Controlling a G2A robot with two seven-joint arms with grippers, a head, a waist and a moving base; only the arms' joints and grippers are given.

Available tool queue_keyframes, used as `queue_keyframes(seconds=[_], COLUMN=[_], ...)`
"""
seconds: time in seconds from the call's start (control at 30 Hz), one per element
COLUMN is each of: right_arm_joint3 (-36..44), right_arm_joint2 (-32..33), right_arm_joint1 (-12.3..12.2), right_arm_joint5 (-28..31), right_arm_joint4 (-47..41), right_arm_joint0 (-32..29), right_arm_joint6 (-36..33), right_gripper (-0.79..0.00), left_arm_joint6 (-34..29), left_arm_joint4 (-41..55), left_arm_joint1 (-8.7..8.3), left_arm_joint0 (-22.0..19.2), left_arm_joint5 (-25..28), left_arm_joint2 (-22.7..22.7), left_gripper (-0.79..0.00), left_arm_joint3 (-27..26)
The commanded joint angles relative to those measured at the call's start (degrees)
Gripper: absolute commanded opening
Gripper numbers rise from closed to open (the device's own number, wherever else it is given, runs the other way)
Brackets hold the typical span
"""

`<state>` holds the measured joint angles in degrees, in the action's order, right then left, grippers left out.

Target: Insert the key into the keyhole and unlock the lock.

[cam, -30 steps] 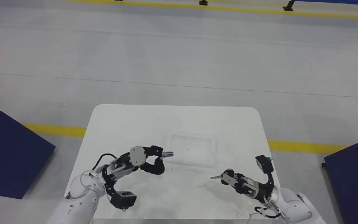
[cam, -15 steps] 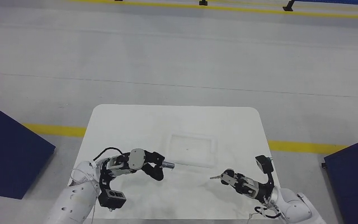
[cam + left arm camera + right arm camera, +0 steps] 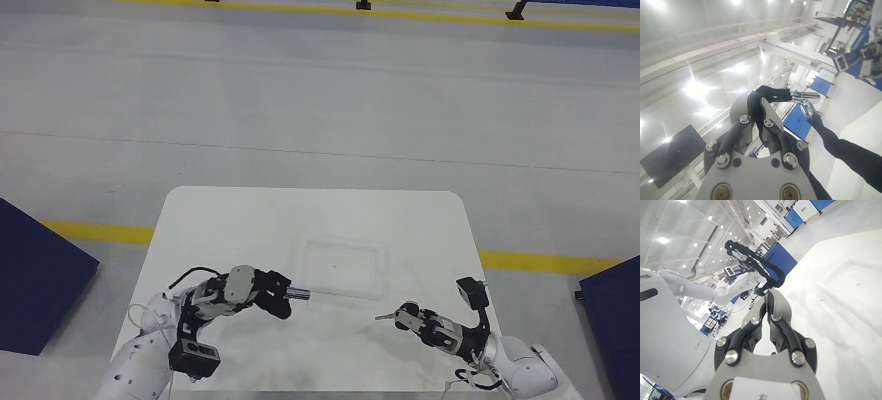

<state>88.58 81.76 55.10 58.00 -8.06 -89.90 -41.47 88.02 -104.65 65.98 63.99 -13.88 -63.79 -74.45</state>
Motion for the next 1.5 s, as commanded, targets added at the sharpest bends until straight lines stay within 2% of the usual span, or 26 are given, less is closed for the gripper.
queue_keyframes(seconds=[0.0, 0.23, 0.5, 0.77, 1.47], right_arm_joint3=[0.0, 0.0, 0.0, 0.0, 0.0], right_arm_joint2=[0.0, 0.0, 0.0, 0.0, 0.0], right_arm_joint1=[0.0, 0.0, 0.0, 0.0, 0.0], right_arm_joint5=[0.0, 0.0, 0.0, 0.0, 0.0], right_arm_joint4=[0.0, 0.0, 0.0, 0.0, 0.0], right_arm_joint0=[0.0, 0.0, 0.0, 0.0, 0.0], right_arm_joint6=[0.0, 0.0, 0.0, 0.0, 0.0], right_gripper=[-0.785, -0.785, -0.785, -0.785, -0.785], left_arm_joint6=[0.0, 0.0, 0.0, 0.0, 0.0], left_arm_joint4=[3.1, 11.7, 19.6, 25.7, 29.6], left_arm_joint1=[0.59, 2.2, 4.02, 6.36, 12.0], left_arm_joint0=[-0.4, -1.0, -0.7, 0.5, 4.4], left_arm_joint5=[0.2, 3.4, 7.8, 12.8, 25.9], left_arm_joint2=[1.8, 6.1, 8.1, 8.3, 6.2], left_gripper=[-0.785, -0.785, -0.785, -0.785, -0.785], left_arm_joint3=[-0.4, -0.5, 0.8, 1.7, 3.5])
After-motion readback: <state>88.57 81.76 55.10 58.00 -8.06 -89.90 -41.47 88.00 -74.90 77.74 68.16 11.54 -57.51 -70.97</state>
